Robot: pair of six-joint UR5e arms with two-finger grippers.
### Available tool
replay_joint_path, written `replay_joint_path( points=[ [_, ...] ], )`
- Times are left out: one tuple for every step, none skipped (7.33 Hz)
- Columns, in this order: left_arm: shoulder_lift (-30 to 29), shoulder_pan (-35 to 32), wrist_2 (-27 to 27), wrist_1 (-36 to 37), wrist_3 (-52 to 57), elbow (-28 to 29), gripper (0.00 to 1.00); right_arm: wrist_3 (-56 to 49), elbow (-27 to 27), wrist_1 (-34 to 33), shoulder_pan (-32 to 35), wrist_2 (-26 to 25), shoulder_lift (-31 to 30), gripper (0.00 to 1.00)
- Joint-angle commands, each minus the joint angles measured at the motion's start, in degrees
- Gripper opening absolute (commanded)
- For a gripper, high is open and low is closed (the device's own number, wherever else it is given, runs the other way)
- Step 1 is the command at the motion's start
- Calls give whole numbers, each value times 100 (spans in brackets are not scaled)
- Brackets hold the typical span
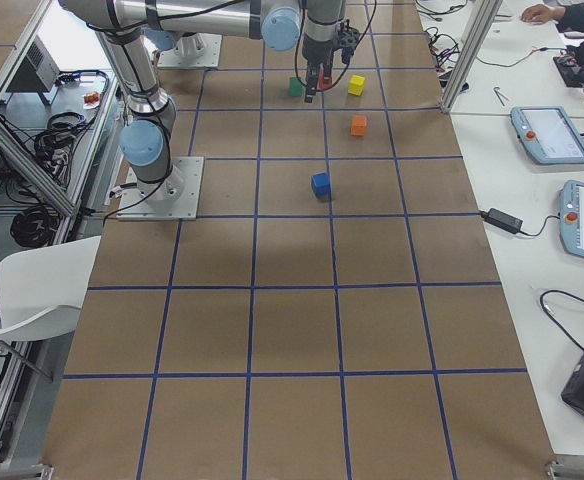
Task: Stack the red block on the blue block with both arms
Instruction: 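Carry the red cube with the left gripper toward the table center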
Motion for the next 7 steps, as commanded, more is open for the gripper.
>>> replay_joint_path(
  points=[
    [-396, -144, 18, 335, -108, 28, 0, -3, 1, -5, -11, -8, 8, 100],
    [-502, -145, 18, 597, -100, -15, 7, -3, 1, -14, -20, 1, 8, 100],
    [-677, -145, 10, 670, -91, -59, 38, -3, 1, -14, -20, 1, 8, 100],
    [-713, -145, 1, 844, 14, -42, 99, -3, 1, -14, -20, -8, 8, 100],
    [-566, -101, -8, 803, 32, 27, 100, -12, 1, -14, -20, -8, 8, 100],
    [-416, 47, -8, 759, 67, 37, 100, 6, -8, 12, -20, -16, -10, 100],
    [-93, 275, -43, 375, 355, 63, 100, -20, -43, 39, -20, -25, -10, 100]
  ],
)
